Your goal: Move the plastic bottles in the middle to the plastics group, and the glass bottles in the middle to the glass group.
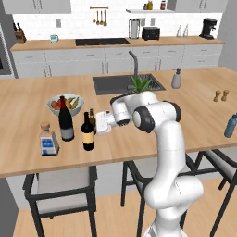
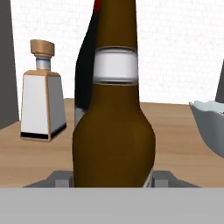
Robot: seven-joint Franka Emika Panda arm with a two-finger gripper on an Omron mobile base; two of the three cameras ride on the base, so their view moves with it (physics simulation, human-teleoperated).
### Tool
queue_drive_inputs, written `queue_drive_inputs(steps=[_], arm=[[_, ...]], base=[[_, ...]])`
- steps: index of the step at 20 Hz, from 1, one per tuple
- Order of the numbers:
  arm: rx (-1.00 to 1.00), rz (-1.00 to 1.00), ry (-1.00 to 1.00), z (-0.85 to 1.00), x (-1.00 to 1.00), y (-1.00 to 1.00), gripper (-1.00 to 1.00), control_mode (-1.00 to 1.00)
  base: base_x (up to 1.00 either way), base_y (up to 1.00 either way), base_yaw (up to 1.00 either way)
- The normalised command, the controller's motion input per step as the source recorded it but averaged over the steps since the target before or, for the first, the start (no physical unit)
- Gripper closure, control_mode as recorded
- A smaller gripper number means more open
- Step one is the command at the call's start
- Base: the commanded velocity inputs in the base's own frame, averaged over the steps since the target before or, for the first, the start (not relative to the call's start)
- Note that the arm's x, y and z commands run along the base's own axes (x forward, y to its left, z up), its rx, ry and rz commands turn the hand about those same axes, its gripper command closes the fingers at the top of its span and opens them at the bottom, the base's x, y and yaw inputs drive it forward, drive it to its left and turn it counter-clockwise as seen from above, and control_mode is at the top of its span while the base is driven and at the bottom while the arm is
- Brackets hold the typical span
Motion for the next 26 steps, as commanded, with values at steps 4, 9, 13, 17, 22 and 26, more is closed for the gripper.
queue_drive_inputs(steps=[4, 9, 13, 17, 22, 26], arm=[[0.00, 0.00, 0.00, -0.14, 0.00, -0.13, -1.00, -1.00], [0.00, 0.00, -0.01, -0.02, 0.00, -0.07, -1.00, -1.00], [0.00, 0.00, 0.00, 0.00, 0.00, -0.31, -1.00, -1.00], [0.00, 0.00, 0.00, 0.08, 0.00, -0.46, -1.00, -1.00], [0.00, 0.00, -0.01, 0.43, -0.35, -0.43, -1.00, -1.00], [-0.02, 0.00, -0.04, 0.72, -0.66, -0.23, -1.00, -1.00]], base=[[0.00, 0.00, 0.00], [0.00, 0.00, 0.00], [0.00, 0.00, 0.00], [0.00, 0.00, 0.00], [0.00, 0.00, 0.00], [0.00, 0.00, 0.00]])
